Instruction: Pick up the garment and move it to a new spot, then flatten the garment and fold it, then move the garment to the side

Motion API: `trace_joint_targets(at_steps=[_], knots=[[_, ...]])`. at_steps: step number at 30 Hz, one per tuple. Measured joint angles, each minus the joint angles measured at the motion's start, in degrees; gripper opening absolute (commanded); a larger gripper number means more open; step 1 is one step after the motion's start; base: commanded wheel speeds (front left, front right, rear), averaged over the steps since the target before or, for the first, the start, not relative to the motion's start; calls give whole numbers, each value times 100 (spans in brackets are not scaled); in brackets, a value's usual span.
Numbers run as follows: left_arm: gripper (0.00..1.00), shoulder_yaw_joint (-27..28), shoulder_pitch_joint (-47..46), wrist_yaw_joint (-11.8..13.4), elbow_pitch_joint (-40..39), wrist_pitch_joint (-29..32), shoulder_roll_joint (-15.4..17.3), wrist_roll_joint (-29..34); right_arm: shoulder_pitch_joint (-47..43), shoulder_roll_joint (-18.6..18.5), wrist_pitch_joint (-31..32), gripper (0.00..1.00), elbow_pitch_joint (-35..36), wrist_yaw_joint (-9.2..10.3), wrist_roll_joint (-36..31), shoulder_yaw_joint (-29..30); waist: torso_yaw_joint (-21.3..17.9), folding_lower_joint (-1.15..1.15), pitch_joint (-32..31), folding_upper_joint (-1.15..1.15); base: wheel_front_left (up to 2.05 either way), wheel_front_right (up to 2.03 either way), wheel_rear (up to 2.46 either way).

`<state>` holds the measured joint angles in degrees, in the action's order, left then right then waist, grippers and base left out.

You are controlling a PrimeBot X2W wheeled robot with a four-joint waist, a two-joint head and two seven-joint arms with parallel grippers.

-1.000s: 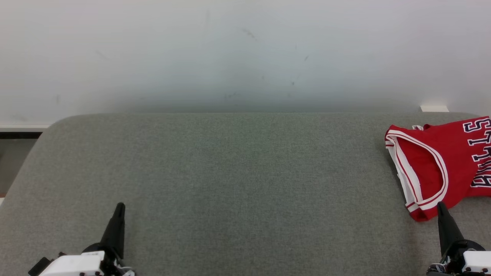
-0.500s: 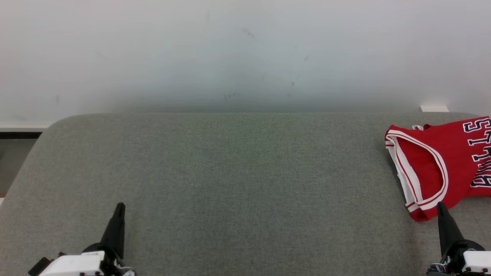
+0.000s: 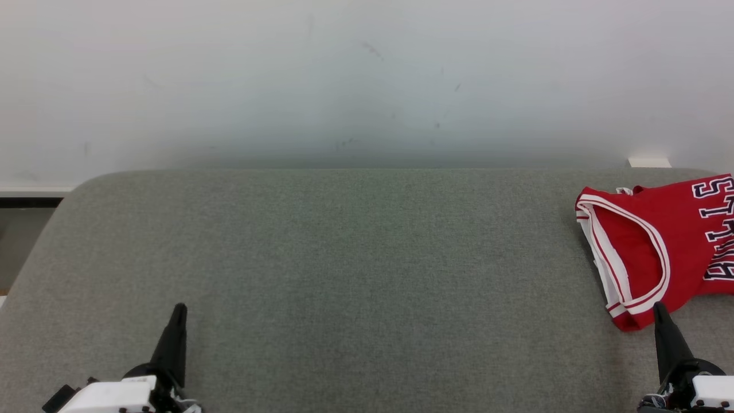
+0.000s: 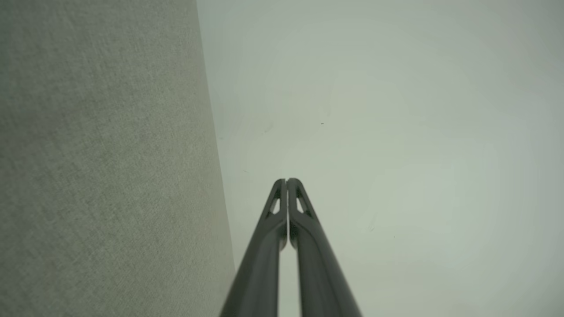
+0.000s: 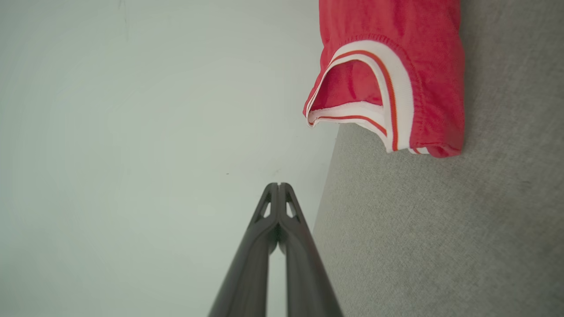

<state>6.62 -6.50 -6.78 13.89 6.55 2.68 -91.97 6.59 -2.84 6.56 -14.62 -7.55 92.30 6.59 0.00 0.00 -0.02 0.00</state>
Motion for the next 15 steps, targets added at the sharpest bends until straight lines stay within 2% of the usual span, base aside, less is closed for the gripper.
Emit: trace_joint_targets(at_steps=[15], knots=[[0, 0, 0, 0, 0, -1, 0, 0, 0, 0, 0, 0, 0, 0, 0, 0, 0, 0, 0, 0, 0, 0, 0]])
